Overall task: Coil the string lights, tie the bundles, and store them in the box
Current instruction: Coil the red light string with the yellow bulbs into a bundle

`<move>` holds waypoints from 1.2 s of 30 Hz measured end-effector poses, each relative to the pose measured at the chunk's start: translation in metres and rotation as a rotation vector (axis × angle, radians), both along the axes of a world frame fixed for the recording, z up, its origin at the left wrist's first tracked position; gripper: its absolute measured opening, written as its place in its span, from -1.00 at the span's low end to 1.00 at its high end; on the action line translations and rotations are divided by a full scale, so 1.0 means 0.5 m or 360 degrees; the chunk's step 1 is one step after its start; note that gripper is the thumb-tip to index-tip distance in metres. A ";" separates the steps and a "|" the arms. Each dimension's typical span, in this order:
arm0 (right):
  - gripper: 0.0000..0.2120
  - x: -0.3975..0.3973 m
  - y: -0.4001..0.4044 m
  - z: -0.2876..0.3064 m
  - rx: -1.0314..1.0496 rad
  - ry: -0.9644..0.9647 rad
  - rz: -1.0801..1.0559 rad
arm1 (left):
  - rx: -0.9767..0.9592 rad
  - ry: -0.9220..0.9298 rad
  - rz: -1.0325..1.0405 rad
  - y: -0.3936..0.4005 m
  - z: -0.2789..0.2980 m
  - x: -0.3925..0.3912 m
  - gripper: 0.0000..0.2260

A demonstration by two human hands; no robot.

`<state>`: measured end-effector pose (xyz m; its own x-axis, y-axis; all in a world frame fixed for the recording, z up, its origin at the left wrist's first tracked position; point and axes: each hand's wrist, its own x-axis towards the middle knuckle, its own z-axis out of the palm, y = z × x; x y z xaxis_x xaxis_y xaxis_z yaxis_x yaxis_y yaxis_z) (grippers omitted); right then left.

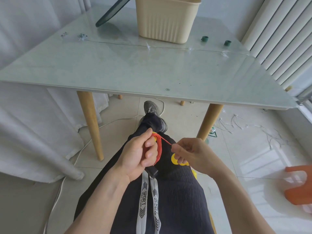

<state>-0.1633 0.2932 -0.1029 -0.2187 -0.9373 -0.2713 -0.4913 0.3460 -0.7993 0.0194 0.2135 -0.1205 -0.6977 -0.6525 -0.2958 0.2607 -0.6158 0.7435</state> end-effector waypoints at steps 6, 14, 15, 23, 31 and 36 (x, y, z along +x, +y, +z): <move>-0.71 0.010 0.005 -0.001 -0.0173 -0.0087 -0.0319 | 0.0216 -0.0072 -0.0064 -0.014 0.001 0.008 -0.64; -0.62 0.068 0.012 -0.027 0.0040 -0.0804 0.0075 | 0.0078 -0.0363 -0.0172 0.009 0.004 -0.010 -0.61; -0.66 0.075 0.012 -0.033 -0.0026 -0.0874 -0.0002 | 0.0061 -0.0364 -0.0177 0.010 0.008 -0.010 -0.61; -0.69 0.091 0.010 -0.030 -0.0418 -0.0674 -0.0300 | -0.0339 -0.0411 0.0078 0.016 0.023 -0.013 -0.66; -0.75 0.080 0.006 0.006 -0.0717 -0.0526 -0.0332 | -0.0868 -0.0573 -0.0037 -0.005 0.000 0.006 -0.58; -0.73 0.060 0.003 0.011 -0.0786 -0.0544 -0.0398 | -0.0965 -0.0501 -0.0104 -0.003 0.000 0.012 -0.60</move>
<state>-0.1332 0.2949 -0.0973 -0.4243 -0.9015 0.0854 -0.1333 -0.0311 -0.9906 0.0253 0.2118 -0.1203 -0.6817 -0.7265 -0.0868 -0.0478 -0.0742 0.9961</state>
